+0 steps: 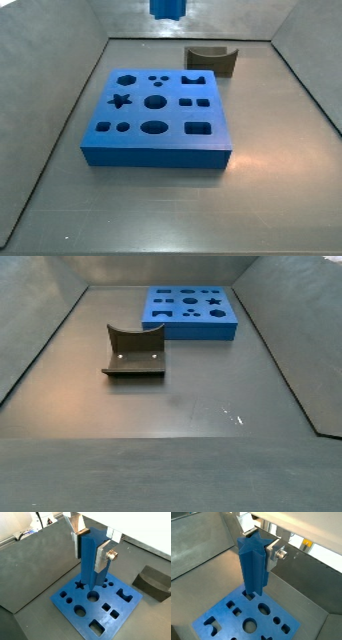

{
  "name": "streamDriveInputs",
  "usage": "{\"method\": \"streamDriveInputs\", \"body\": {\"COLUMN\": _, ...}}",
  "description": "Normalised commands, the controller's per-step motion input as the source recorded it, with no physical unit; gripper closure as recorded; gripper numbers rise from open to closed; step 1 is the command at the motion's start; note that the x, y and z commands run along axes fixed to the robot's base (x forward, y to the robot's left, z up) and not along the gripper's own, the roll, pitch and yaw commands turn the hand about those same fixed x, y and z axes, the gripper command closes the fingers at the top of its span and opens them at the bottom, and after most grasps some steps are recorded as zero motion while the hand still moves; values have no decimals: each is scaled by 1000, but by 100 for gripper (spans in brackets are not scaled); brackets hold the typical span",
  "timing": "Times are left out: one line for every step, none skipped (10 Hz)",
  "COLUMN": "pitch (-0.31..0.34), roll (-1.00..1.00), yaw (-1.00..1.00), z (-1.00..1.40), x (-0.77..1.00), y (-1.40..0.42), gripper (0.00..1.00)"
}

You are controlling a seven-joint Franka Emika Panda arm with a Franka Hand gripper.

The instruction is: Insert the star object.

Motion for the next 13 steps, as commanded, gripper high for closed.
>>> {"method": "streamDriveInputs", "body": {"pitch": -97, "roll": 171, "yaw": -86, "z": -600, "x": -431, "y": 197, "gripper": 100}}
{"method": "streamDriveInputs", "body": {"pitch": -151, "roll": 117, "yaw": -109, "z": -789, "x": -657, "y": 289, "gripper": 100}}
{"method": "streamDriveInputs", "body": {"pitch": -170, "roll": 51, "yaw": -140, "z": -831, "x": -697, "y": 329, "gripper": 100}}
{"method": "streamDriveInputs", "body": {"pitch": -210, "roll": 43, "yaw": -126, "z": -786, "x": -649, "y": 329, "gripper": 100}}
{"method": "streamDriveInputs", "body": {"pitch": -217, "roll": 19, "yaw": -120, "z": -791, "x": -620, "y": 300, "gripper": 100}}
{"method": "streamDriveInputs", "body": {"pitch": -243, "roll": 0, "yaw": -114, "z": -754, "x": -569, "y": 260, "gripper": 100}}
{"method": "streamDriveInputs", "body": {"pitch": -231, "roll": 29, "yaw": -140, "z": -771, "x": -469, "y": 146, "gripper": 100}}
{"method": "streamDriveInputs", "body": {"pitch": -171, "roll": 99, "yaw": -154, "z": -731, "x": -397, "y": 69, "gripper": 100}}
{"method": "streamDriveInputs", "body": {"pitch": -101, "roll": 107, "yaw": -197, "z": -643, "x": -243, "y": 0, "gripper": 100}}
{"method": "streamDriveInputs", "body": {"pitch": -44, "roll": 91, "yaw": -234, "z": -569, "x": -109, "y": 0, "gripper": 100}}
{"method": "streamDriveInputs", "body": {"pitch": 0, "roll": 89, "yaw": -251, "z": -329, "x": 0, "y": 0, "gripper": 100}}
{"method": "streamDriveInputs", "body": {"pitch": 86, "roll": 166, "yaw": -434, "z": -149, "x": 0, "y": 0, "gripper": 100}}
{"method": "streamDriveInputs", "body": {"pitch": 93, "roll": 179, "yaw": -680, "z": -180, "x": -3, "y": 0, "gripper": 100}}
